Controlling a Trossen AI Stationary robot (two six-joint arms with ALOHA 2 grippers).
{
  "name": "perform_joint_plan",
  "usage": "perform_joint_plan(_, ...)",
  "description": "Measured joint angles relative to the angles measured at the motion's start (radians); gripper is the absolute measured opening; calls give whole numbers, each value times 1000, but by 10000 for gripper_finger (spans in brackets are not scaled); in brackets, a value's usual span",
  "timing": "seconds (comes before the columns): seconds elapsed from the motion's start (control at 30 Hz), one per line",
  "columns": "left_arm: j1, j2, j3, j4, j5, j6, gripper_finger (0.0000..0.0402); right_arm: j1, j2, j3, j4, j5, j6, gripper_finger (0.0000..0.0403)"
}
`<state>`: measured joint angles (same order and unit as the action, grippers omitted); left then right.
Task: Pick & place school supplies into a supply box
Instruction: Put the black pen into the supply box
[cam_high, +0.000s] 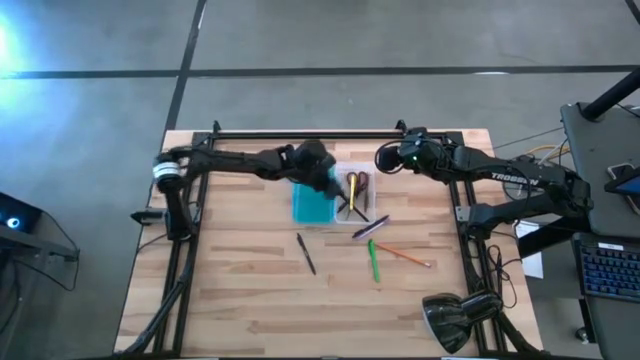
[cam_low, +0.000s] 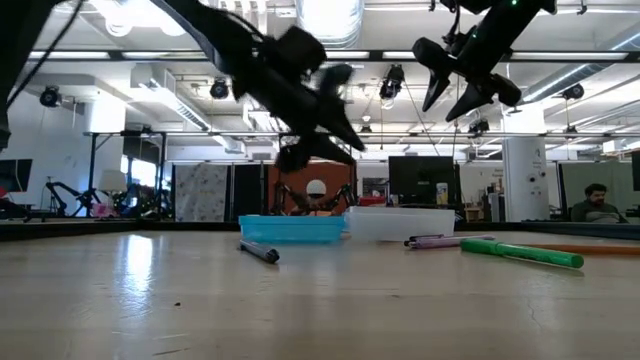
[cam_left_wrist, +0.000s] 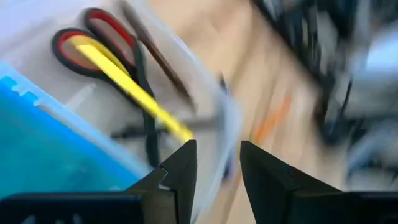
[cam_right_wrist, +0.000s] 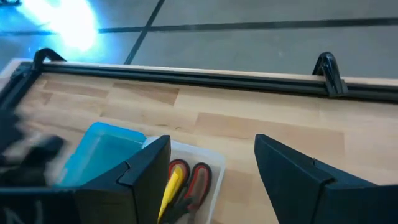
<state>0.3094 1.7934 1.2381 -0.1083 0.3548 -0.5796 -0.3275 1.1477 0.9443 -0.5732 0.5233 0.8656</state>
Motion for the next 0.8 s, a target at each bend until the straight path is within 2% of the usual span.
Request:
perform_joint_plan(0.17,-53,-139,-5,-444,1,654,108,0,0,0,1,-30,-113,224)
perform_joint_plan(0.27,-89,-185,-28,-590,0,854,108,0,0,0,1,-35,-162,224)
perform_joint_plan(0.4,-152,-214,-89,-567,7,1067,108,0,0,0,1,-39,-197,224)
perform_joint_plan(0.53,-213,-200,-137,-478,10,1211,108,0,0,0,-1,-70,-198,224)
perform_joint_plan(0.7,-270,-157,-164,-368,12,1223,108,0,0,-2,-13,-111,-197,224)
perform_joint_plan(0.8,-286,-118,-166,-364,15,1249,108,2,0,-3,-24,-113,-193,224)
